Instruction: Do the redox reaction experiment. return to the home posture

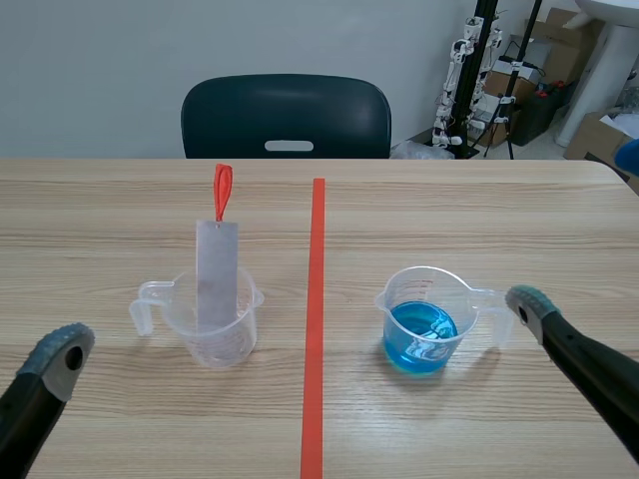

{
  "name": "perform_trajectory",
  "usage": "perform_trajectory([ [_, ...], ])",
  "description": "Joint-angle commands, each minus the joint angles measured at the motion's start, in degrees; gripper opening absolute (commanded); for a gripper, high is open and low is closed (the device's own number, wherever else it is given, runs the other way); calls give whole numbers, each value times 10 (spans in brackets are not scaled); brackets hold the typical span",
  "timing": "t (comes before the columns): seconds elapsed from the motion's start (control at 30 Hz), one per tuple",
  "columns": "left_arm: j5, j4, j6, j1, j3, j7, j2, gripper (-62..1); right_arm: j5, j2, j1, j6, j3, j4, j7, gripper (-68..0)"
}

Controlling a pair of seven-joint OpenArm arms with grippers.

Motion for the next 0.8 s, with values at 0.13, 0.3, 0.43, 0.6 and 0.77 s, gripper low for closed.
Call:
perform_trajectory([
  [0.13,-5,13,1,1,-2,-8,3,-58,5,12,-1,-4,-4,10,8,4],
  [0.3,-5,13,1,1,-2,-8,3,-58,5,12,-1,-4,-4,10,9,4],
  [0.43,-5,13,1,1,-2,-8,3,-58,5,12,-1,-5,-4,10,8,4],
  [0.6,-5,13,1,1,-2,-8,3,-58,5,12,-1,-5,-4,10,4,4],
  [0.77,-5,13,1,1,-2,-8,3,-58,5,12,-1,-5,-4,10,2,4],
])
